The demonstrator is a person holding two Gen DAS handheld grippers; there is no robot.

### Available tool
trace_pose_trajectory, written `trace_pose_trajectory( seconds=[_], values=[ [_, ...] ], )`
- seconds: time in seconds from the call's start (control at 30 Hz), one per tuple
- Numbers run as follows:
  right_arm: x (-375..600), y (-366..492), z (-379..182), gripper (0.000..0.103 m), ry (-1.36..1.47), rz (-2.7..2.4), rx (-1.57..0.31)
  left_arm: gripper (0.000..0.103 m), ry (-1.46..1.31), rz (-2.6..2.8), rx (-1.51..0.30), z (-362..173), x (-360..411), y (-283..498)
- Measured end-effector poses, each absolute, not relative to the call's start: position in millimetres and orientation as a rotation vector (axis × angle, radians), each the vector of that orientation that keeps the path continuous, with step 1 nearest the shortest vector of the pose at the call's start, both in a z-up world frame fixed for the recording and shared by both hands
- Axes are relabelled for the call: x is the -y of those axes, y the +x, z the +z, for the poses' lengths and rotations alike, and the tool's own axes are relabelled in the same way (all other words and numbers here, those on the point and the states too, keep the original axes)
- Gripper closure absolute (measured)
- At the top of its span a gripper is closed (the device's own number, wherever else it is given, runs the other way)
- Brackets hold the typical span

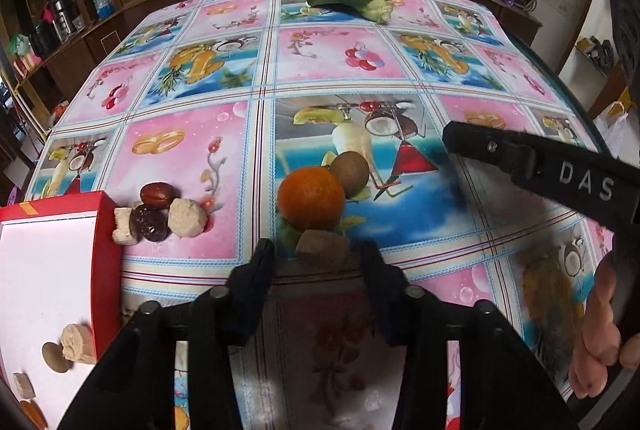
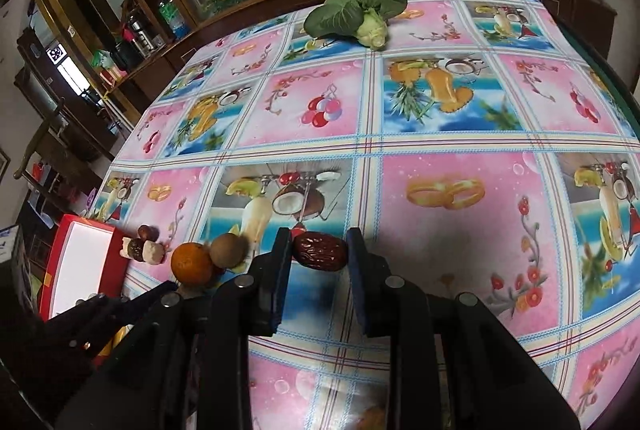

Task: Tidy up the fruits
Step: 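Grasp a red date with the right gripper while the left gripper grasps a beige pastry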

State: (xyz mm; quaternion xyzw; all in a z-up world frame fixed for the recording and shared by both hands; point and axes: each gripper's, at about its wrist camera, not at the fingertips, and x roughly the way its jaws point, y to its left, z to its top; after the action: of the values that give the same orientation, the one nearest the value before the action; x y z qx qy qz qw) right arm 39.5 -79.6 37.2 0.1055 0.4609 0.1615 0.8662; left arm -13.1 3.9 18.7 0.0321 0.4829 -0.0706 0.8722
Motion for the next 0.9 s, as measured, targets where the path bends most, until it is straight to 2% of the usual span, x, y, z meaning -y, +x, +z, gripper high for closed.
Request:
trace_pose_trajectory(
  seconds=[0.03, 0.13, 0.57, 0.9],
  values=[
    [79.4, 39.1, 37.1, 0.073, 0.219, 0.337, -0.964, 0.071, 0.067, -0.154, -1.006, 18.9, -3.4, -12.7],
    [77.3, 38.7, 37.4, 0.073, 0.211, 0.341, -0.964, 0.077, 0.063, -0.161, -1.001, 19.0, -3.2, -11.7],
    [69.9, 31.6, 41.1, 0.073, 0.185, 0.363, -0.921, 0.077, 0.121, -0.084, -0.898, 42.3, -7.3, -34.7],
    [58.9, 14.8, 53.7, 0.073, 0.144, 0.404, -0.79, 0.077, 0.139, 0.001, -0.783, 74.9, -36.4, -68.7]
  ],
)
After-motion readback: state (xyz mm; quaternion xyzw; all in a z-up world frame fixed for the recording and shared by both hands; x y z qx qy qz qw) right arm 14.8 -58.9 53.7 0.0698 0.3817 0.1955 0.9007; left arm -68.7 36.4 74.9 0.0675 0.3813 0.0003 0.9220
